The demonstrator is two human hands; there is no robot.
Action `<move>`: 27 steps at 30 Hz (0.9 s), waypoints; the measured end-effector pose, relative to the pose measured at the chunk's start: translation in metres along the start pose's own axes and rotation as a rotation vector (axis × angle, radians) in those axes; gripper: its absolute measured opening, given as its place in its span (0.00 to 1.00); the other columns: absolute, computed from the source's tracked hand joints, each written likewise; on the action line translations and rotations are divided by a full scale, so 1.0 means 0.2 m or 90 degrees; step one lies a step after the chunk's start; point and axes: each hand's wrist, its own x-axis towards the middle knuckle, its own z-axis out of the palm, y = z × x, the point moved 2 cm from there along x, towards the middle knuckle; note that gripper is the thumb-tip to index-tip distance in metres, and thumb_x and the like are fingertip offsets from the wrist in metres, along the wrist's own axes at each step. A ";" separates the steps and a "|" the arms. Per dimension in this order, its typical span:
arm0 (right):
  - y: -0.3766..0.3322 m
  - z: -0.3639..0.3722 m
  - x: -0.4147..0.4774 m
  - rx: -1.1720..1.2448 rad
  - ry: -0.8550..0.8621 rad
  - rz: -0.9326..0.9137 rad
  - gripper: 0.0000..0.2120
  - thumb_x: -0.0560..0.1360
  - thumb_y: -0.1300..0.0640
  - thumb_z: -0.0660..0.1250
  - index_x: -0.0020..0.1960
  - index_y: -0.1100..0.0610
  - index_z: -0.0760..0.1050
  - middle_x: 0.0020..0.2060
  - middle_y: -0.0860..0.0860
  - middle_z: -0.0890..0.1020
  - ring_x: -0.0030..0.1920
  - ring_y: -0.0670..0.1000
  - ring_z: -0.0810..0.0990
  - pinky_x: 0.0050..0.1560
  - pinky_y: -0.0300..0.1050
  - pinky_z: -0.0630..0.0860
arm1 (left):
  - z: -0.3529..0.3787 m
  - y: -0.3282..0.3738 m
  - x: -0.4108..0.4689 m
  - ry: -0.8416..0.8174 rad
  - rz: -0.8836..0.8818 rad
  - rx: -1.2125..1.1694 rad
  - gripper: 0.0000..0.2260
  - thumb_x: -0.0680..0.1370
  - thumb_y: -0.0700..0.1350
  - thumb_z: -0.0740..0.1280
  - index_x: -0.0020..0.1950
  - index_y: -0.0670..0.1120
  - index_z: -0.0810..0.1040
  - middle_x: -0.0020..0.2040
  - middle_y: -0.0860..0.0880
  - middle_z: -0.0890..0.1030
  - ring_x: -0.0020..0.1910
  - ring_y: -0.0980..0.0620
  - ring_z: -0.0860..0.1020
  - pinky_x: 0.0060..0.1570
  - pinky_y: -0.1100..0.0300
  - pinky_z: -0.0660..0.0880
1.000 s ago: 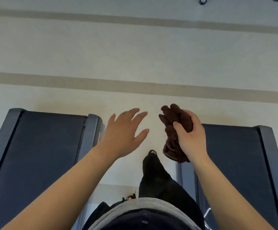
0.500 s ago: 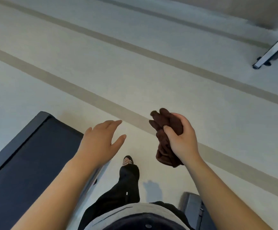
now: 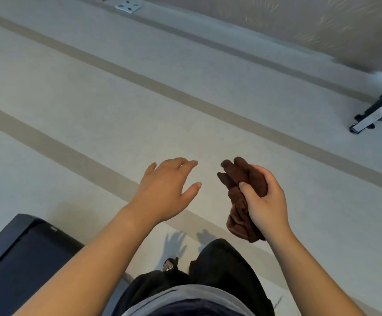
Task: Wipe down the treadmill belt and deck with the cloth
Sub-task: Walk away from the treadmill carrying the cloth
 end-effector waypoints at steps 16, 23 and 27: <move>-0.33 0.95 2.19 0.025 -0.319 -0.034 0.17 0.68 0.48 0.67 0.57 0.40 0.73 0.60 0.45 0.78 0.58 0.51 0.80 0.58 0.58 0.76 | -0.46 -0.75 1.60 0.067 -0.316 -0.082 0.25 0.77 0.62 0.55 0.73 0.57 0.60 0.72 0.56 0.65 0.56 0.51 0.76 0.63 0.54 0.65; -0.59 1.69 2.87 -0.046 -0.430 -0.100 0.18 0.68 0.48 0.64 0.57 0.38 0.72 0.59 0.45 0.78 0.61 0.52 0.77 0.60 0.58 0.74 | -0.64 -1.43 2.05 0.110 -0.442 -0.148 0.24 0.78 0.60 0.57 0.73 0.55 0.62 0.71 0.56 0.67 0.56 0.49 0.76 0.60 0.54 0.68; -0.83 2.05 3.24 -0.094 -0.381 -0.182 0.17 0.68 0.48 0.64 0.57 0.41 0.73 0.54 0.38 0.76 0.57 0.45 0.76 0.58 0.45 0.74 | -0.91 -1.85 2.57 0.106 -0.361 -0.106 0.25 0.77 0.61 0.55 0.73 0.55 0.61 0.71 0.55 0.67 0.58 0.50 0.75 0.62 0.53 0.66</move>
